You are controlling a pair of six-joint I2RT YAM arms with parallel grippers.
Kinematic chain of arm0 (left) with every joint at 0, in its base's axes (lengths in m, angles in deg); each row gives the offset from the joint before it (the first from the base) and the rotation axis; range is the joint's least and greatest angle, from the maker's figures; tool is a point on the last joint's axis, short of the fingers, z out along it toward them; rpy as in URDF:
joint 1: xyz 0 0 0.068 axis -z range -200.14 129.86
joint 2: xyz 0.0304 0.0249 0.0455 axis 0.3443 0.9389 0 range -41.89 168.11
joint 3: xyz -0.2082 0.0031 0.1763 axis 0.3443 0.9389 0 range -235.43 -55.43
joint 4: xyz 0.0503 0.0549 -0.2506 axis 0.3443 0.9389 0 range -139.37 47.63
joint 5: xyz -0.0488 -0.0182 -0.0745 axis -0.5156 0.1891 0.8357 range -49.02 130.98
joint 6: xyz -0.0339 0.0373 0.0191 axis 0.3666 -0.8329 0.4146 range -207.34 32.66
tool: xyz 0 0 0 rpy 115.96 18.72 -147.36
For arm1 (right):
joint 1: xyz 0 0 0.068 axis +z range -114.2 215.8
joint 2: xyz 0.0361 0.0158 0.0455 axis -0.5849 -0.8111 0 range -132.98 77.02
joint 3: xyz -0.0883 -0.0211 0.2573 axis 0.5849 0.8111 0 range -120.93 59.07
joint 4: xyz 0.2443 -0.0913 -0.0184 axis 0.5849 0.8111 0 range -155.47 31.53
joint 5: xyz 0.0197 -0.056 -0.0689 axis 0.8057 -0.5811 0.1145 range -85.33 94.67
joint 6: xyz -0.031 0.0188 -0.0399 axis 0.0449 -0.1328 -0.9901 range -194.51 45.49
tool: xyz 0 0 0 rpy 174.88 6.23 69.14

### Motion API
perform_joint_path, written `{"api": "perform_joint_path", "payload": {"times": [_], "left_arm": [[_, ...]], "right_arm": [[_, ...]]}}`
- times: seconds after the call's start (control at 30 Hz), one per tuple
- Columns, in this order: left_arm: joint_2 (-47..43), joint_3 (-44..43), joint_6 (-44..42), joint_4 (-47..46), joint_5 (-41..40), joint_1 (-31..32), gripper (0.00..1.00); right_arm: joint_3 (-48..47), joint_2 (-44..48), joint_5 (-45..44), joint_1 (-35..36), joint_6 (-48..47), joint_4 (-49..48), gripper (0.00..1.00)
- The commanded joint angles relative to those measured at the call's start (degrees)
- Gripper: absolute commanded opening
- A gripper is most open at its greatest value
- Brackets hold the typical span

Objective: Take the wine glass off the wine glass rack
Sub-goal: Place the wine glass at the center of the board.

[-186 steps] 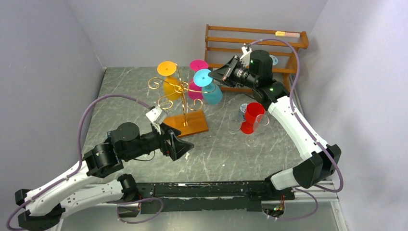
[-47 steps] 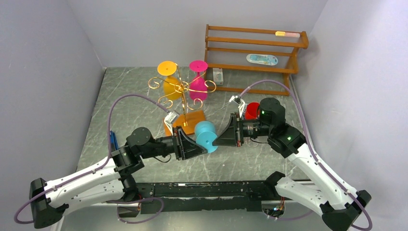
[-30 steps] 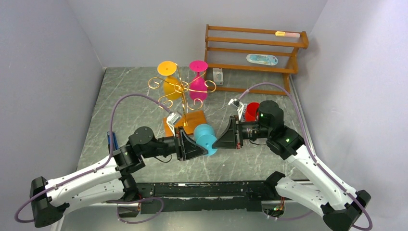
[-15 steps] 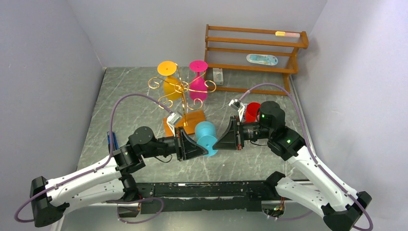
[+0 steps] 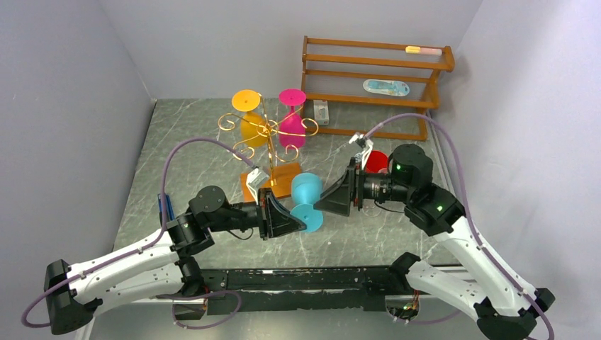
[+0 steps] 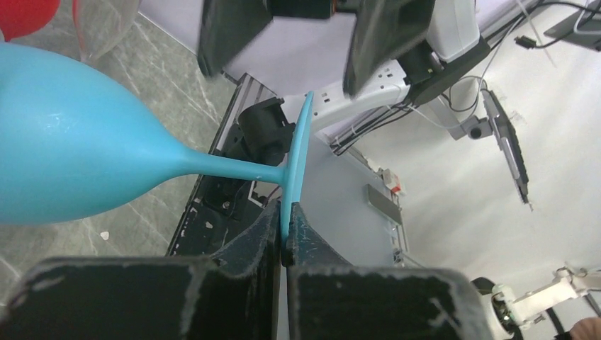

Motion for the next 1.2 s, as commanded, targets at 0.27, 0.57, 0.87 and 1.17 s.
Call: {"api": "perform_joint_path", "payload": {"times": [0.27,0.57,0.87,1.17], "left_arm": [[-2.6,-0.6,-13.4,3.7,3.5,-0.1,0.05],[-2.3,2.2,-17.1,0.3,12.5,-0.1,0.05],[-4.7,1.7,-28.7,5.6,15.3,-0.1,0.05],[-4.9,1.7,-35.5,8.5,16.2,-0.1,0.05]], "right_arm": [[-10.2,-1.7,-39.1,0.3,-1.9,15.6,0.84],[-15.0,-4.1,-31.4,-1.1,0.7,12.7,0.86],[-7.5,-8.7,1.0,-21.3,-2.0,8.9,0.84],[-2.1,-8.8,18.8,-24.8,-1.6,2.4,0.73]]}}
